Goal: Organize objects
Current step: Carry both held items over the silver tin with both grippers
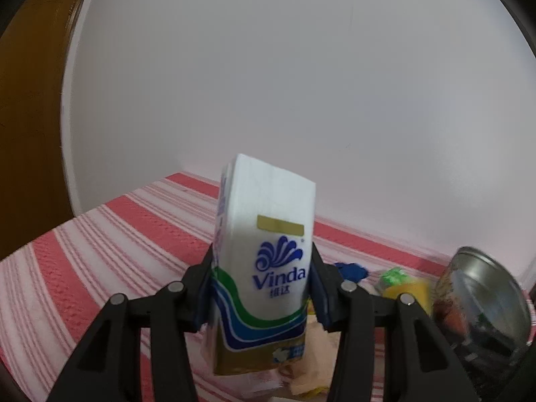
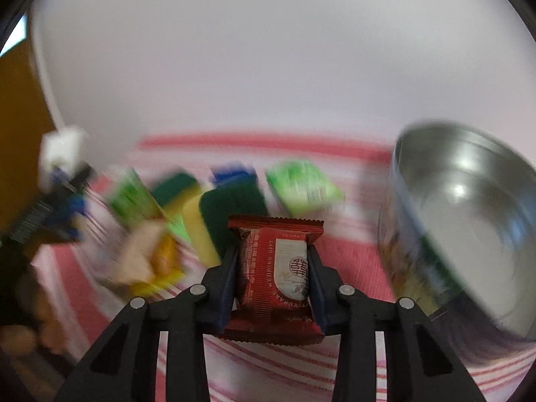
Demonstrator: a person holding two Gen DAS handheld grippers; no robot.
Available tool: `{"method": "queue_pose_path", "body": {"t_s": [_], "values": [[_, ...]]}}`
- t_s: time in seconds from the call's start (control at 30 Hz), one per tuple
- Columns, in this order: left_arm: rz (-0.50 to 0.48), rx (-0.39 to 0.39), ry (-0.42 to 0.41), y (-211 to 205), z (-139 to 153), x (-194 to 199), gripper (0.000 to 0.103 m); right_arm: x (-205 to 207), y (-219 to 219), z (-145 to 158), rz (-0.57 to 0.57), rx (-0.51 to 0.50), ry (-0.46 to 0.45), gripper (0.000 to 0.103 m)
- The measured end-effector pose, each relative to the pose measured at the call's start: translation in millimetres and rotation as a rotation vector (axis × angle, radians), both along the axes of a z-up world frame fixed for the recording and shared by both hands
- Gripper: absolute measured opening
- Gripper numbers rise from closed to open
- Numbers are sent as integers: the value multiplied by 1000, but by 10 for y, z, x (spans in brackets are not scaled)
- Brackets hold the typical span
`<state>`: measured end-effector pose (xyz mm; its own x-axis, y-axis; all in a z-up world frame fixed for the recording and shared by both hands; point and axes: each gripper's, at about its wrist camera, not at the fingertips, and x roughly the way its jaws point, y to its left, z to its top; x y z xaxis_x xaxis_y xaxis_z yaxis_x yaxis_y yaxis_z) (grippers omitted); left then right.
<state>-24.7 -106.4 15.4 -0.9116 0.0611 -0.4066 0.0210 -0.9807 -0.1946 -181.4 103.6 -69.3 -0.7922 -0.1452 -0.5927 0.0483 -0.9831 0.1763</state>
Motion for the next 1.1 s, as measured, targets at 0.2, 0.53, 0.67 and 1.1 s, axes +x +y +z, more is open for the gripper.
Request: {"method": "queue_pose_path", "body": {"t_s": [0.2, 0.53, 0.67, 1.1], "values": [[-50, -7, 16, 248, 45, 53, 48, 385, 181, 339, -22, -13, 184, 41], [-18, -30, 27, 478, 128, 120, 48, 241, 117, 150, 227, 100, -7, 41], [0, -22, 24, 424, 157, 139, 48, 139, 243, 45, 180, 90, -149, 40], [-66, -59, 58, 698, 326, 296, 48, 654, 757, 696, 27, -15, 190, 41]]}}
